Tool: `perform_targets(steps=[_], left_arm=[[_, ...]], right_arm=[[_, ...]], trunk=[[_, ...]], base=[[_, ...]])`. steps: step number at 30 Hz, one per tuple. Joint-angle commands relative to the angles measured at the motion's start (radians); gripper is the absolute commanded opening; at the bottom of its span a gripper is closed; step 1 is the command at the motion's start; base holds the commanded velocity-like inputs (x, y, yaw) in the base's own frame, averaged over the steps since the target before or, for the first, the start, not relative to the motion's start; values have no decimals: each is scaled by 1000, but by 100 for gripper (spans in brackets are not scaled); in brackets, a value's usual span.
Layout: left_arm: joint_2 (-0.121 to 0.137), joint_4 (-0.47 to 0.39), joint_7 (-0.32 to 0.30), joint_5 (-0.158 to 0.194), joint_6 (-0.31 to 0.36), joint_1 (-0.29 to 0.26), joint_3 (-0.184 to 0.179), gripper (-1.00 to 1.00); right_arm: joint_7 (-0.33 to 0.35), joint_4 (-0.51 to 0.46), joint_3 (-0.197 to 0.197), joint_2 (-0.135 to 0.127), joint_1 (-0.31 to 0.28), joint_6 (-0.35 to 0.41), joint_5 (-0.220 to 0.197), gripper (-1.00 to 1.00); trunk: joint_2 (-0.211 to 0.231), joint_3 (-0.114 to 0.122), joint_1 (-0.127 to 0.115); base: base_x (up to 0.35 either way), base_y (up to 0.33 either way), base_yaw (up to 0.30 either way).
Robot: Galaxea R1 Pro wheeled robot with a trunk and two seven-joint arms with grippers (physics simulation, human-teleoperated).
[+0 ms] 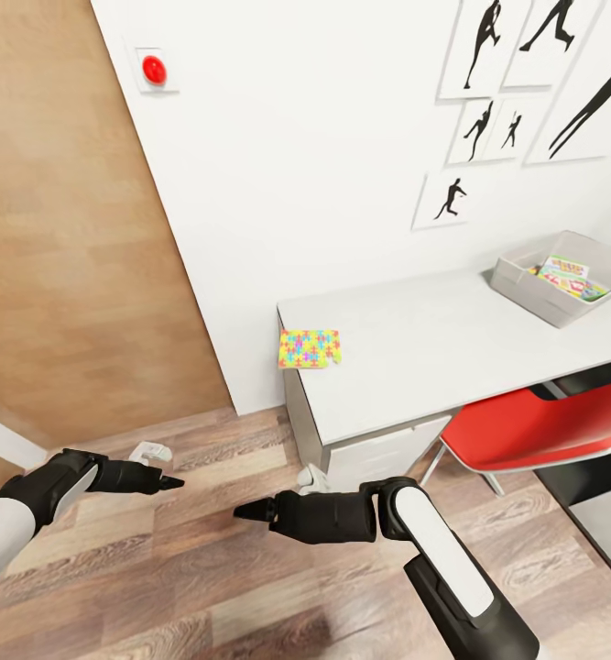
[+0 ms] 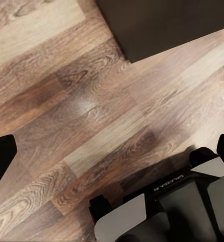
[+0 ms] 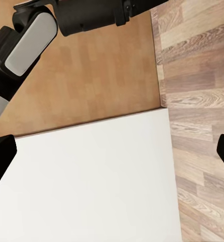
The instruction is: Put all the toys in the child's room - the three board games (two on the bed and one on the table), the two jigsaw puzzles on the table, and the tennis ball on the table - inside the toy box on the table in the child's room.
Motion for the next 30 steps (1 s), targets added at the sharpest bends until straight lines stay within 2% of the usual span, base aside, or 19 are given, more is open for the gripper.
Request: perform_targets(steps=[1, 15, 23, 30], left_arm=[[1, -1, 0, 9, 8, -1, -5, 100], [0, -1, 0, 9, 8, -1, -7, 100], [0, -1, 0, 9, 7, 0, -7, 100], [0, -1, 0, 9, 7, 1, -7, 100]], right_arm=[[-11, -1, 1, 0, -1, 0, -9, 100], [-13, 2, 1, 0, -1, -7, -7, 100], [-13, 2, 1, 1, -1, -28, 31, 100], [-12, 2, 1, 6, -1, -29, 38, 100]], trunk=[[-1, 0, 0], [-1, 24, 0], [-1, 37, 0], [-1, 49, 0]], base=[[0, 0, 0], [0, 0, 0], [0, 0, 0], [0, 0, 0]])
